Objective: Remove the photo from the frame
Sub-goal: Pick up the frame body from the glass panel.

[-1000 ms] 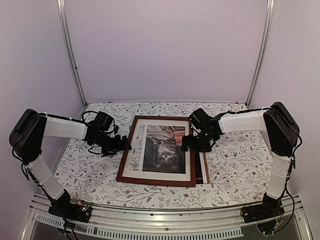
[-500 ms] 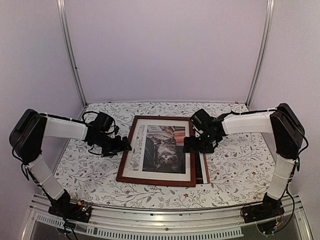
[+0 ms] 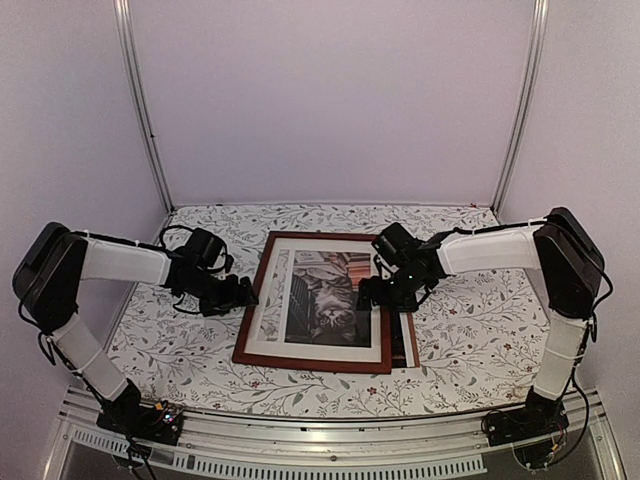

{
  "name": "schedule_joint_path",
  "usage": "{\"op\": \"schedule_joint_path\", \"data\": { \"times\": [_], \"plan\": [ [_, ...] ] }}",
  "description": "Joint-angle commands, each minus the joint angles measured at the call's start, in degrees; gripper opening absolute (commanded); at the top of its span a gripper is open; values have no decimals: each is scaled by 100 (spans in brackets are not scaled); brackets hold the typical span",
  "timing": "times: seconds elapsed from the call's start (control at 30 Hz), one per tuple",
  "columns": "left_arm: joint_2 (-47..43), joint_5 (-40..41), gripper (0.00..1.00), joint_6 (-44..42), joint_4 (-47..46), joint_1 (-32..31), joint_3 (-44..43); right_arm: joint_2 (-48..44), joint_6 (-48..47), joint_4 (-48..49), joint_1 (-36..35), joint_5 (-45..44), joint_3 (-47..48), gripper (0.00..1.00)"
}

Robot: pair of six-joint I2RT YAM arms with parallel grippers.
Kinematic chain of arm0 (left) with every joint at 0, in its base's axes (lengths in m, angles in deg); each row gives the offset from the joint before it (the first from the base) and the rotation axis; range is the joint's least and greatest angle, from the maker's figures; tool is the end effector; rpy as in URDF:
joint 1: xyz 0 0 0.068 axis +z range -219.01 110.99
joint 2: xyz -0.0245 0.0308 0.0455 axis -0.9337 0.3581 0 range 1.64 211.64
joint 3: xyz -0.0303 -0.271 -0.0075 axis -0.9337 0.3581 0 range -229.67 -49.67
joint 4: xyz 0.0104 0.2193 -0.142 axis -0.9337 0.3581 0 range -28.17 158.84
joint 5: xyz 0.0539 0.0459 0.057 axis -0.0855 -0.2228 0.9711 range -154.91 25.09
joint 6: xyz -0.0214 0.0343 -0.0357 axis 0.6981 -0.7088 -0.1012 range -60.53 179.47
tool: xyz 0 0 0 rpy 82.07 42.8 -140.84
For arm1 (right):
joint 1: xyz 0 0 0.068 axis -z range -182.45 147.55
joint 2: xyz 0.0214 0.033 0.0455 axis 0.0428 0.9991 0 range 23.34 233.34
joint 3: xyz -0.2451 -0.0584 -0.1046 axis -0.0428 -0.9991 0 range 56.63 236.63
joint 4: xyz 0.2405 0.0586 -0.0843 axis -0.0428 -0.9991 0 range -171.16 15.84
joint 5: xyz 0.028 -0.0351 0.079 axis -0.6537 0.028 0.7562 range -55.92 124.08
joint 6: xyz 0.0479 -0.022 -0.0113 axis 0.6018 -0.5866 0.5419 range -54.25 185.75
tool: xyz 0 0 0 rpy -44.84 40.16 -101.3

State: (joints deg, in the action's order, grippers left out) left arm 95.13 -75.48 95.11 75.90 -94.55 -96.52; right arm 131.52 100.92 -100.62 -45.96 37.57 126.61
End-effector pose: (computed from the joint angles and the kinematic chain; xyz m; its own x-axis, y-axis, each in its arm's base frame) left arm 0.2691 -0.1357 0.1451 -0.9336 -0.1888 -0.3045 -0.0483 0.9085 -0.4151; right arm 0.2733 0.2624 0.1610 -0.9426 -0.1019 -0.3181 -0.1995 0.9355 0.2915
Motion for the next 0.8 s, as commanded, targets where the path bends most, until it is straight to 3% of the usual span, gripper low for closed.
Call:
{"op": "schedule_joint_path", "data": {
  "times": [0.0,0.3,0.47,0.77],
  "plan": [
    [-68,108,88,-70,-64,-95,-3,148,61,25,-64,-35,139,88],
    [266,654,70,-197,212,-437,-360,388,116,-539,-303,-756,582,72],
    [544,981,56,-237,457,-619,-623,607,130,-881,-369,-1056,814,63],
    [770,1257,18,-273,746,-828,-979,704,33,-1098,-368,-1272,1046,42]
  ]
}}
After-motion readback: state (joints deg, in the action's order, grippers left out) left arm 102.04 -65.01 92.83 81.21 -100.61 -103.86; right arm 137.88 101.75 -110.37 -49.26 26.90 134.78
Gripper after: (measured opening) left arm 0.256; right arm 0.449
